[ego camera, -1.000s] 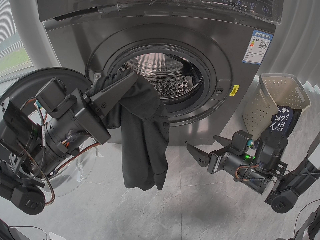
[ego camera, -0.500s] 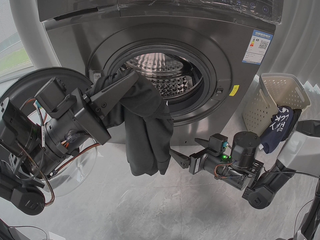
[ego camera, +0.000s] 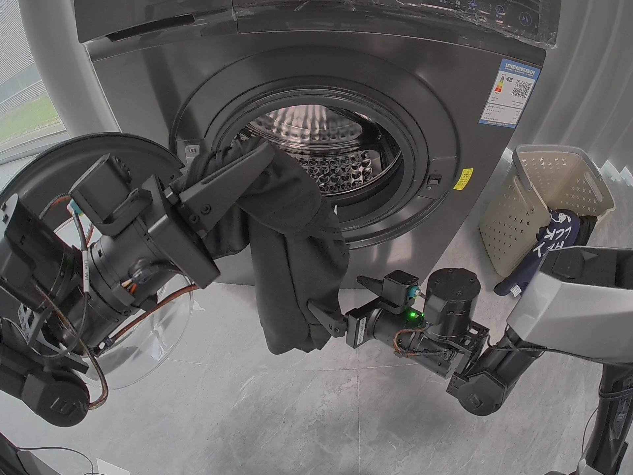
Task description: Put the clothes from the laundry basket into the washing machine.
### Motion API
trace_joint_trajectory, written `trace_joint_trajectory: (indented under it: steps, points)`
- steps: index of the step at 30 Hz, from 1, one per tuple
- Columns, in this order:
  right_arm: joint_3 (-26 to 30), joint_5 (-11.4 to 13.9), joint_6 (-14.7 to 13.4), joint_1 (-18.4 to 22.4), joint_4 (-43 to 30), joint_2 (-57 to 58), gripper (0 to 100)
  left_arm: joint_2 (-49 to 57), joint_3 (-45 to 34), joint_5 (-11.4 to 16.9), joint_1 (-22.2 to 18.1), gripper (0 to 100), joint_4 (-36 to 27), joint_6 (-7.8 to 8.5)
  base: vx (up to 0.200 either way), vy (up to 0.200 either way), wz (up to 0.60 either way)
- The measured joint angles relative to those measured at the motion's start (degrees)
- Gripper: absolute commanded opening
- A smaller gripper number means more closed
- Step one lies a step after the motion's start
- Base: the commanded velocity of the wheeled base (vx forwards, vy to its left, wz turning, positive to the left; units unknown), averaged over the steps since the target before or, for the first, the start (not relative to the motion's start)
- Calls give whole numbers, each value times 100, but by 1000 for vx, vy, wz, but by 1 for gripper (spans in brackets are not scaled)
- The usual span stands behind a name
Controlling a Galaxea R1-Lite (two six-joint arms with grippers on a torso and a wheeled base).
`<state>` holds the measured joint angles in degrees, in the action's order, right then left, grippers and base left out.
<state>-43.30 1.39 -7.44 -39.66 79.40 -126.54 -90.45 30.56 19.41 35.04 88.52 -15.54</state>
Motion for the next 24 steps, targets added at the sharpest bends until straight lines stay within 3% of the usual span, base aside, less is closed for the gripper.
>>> trace_joint_trajectory:
  steps: [9,13,20,24]
  points:
    - [-449,11,30,-87,277,-339,100,0,-22,2,16,0,0,0,0,0,0]
    - [-564,180,22,-149,393,-434,100,0,-22,0,33,0,-2,0,0,0,0]
    - [-592,706,20,-188,859,-653,100,0,-24,-1,38,0,0,2,0,0,0]
    - [-617,736,30,-204,896,-773,100,0,-22,-4,38,0,2,0,0,0,0]
